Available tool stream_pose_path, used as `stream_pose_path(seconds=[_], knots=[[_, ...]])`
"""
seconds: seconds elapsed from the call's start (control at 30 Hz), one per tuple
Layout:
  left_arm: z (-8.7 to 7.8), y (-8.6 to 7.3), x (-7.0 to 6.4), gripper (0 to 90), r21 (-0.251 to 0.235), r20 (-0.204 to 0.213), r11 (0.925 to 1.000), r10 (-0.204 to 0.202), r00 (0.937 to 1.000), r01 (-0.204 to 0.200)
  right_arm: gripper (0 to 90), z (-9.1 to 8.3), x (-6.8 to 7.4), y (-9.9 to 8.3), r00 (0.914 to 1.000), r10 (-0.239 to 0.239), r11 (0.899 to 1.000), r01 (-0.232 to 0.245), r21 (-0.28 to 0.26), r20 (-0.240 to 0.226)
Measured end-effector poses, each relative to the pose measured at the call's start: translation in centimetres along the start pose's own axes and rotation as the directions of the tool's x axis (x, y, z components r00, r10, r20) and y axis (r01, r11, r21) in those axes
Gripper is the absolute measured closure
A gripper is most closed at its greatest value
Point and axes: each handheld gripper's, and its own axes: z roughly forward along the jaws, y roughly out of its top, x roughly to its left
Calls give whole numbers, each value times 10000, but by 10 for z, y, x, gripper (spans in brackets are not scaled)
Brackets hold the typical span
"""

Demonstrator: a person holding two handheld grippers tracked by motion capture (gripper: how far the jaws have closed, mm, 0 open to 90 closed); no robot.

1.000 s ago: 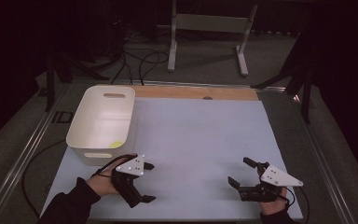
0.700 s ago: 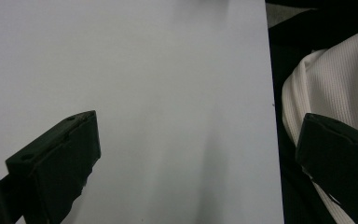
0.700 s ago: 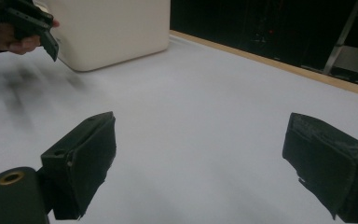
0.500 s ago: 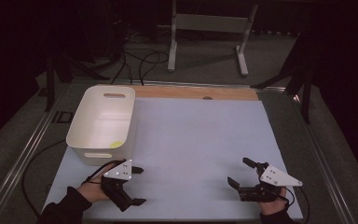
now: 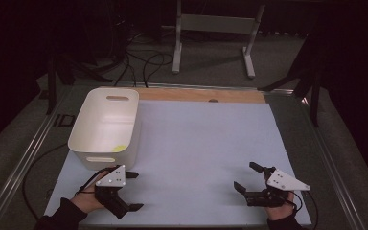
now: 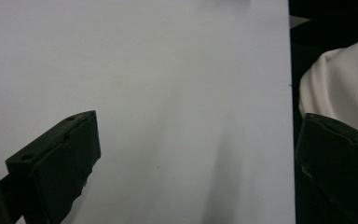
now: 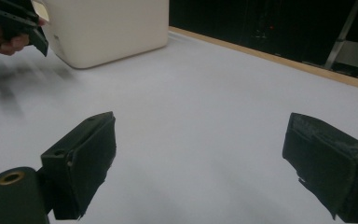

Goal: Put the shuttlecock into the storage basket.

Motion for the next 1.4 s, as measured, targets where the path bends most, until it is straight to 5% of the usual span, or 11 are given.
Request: stream_pose_path(seconds=[0.43, 0.93, 1.4], knots=[[-8, -12, 1, 4, -665, -1070, 9968, -507, 9930, 437, 94, 1, -1, -1, 10000, 47, 10000, -47, 83, -7], [-12, -14, 5, 4, -1123, -2012, 9929, -614, 9776, 393, 94, 3, -1, -3, 10000, 66, 9999, -66, 146, -28], [-13, -16, 6, 5, -1254, -2150, 9918, -500, 9753, 232, 94, 3, -2, -4, 10000, 85, 9997, -83, 228, -52]])
